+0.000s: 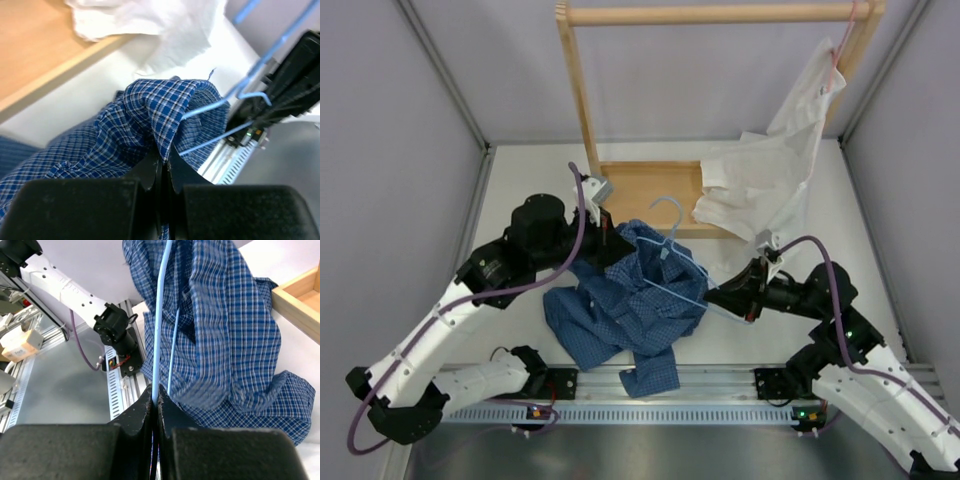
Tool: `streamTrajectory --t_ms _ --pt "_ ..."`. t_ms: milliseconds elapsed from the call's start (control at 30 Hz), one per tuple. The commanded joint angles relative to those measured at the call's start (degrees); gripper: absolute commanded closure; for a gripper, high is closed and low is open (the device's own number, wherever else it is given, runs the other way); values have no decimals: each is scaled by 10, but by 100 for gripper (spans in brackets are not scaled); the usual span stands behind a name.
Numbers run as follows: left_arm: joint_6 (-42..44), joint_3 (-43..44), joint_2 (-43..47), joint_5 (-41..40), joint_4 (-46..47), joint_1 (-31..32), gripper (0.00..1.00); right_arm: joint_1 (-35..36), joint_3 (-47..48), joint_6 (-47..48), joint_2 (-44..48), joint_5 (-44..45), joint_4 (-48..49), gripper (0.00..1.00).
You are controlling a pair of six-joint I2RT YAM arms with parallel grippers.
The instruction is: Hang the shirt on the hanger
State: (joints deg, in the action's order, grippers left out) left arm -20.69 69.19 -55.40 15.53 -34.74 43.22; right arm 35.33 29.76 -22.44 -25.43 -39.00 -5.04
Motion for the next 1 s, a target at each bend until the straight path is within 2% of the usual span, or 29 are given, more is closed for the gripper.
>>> streamTrajectory --t_ms 0,133,233,300,400,500,633,700,800,967 --pt "53 64 -20 -117 -97 1 100 -5 27 29 -9 -39 73 100" --pt "67 132 -54 -115 -118 1 100 3 28 28 -41 -97 117 100" --pt "94 205 -92 -91 -153 16 100 7 37 28 -54 -95 136 100" --pt "118 237 -109 -70 -169 48 100 6 43 18 -66 -101 166 100" --pt "142 237 -104 -70 -170 104 100 6 51 6 -72 -79 191 100" --pt "144 223 -98 -103 -169 142 100 7 42 -13 -70 -49 230 100" --pt "113 224 -114 -258 -170 152 100 10 21 -23 -69 -17 266 100" --pt "103 239 -132 -284 -169 152 100 11 12 -30 -67 -3 292 100" --pt "96 277 -163 -275 -170 157 100 18 -19 -49 -65 15 354 100" --pt "118 329 -206 -225 -171 191 100 30 -42 -54 -73 47 396 100"
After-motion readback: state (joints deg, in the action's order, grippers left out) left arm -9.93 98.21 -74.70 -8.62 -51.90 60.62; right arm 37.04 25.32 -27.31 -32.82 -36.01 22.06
